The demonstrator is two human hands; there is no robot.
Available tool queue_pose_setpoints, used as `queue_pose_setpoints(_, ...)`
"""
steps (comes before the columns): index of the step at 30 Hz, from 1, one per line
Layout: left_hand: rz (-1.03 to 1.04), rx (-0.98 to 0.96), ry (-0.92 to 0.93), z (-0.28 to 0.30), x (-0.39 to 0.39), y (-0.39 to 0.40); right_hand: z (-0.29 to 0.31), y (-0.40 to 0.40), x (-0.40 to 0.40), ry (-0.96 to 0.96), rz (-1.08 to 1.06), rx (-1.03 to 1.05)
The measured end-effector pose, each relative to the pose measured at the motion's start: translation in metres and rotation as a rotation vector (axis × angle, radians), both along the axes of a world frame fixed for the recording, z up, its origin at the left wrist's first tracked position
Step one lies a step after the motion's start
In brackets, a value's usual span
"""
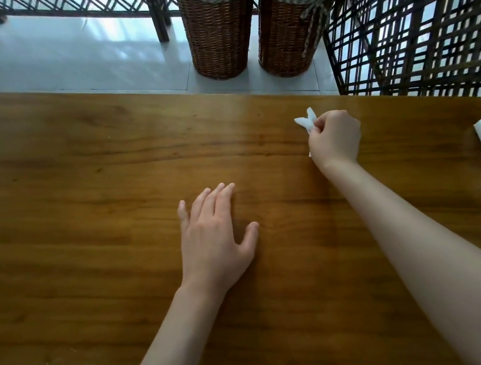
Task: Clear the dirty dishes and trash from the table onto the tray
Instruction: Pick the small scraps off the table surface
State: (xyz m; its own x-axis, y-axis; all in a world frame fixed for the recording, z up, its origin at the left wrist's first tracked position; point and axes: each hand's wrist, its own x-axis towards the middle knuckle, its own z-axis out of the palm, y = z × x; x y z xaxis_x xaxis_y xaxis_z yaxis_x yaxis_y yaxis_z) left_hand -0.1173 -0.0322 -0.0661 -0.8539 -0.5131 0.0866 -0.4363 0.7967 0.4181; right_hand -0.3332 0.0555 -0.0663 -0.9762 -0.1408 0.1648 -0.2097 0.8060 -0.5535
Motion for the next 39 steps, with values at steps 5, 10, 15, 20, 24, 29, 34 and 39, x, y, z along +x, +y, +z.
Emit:
queue_pose_setpoints(5,0.011,0.002,0.021,-0.001,0.0,0.001,0.002,-0.028,0.006,0.017,0.167,0.031)
queue_pose_setpoints(10,0.019,-0.016,0.025,-0.002,0.0,0.001,0.002,-0.047,0.014,0.02,0.32,0.069)
queue_pose_setpoints(15,0.034,-0.006,0.031,-0.003,0.0,0.002,0.004,-0.047,0.021,0.005,0.432,0.07)
queue_pose_setpoints(20,0.038,-0.008,0.033,-0.003,0.0,0.002,0.002,-0.042,0.046,-0.005,0.559,0.049)
queue_pose_setpoints(24,0.052,-0.001,0.032,-0.003,0.001,0.005,0.001,-0.027,0.067,-0.03,0.616,0.013)
queue_pose_setpoints(29,0.04,0.026,0.052,-0.003,0.004,0.015,0.009,0.001,0.057,0.045,0.485,-0.054)
queue_pose_setpoints(34,0.046,0.028,0.047,-0.005,0.01,0.019,0.01,0.017,0.005,0.067,0.152,0.018)
queue_pose_setpoints(39,0.038,0.029,0.061,-0.005,0.018,0.021,0.001,0.006,0.006,0.012,0.121,0.057)
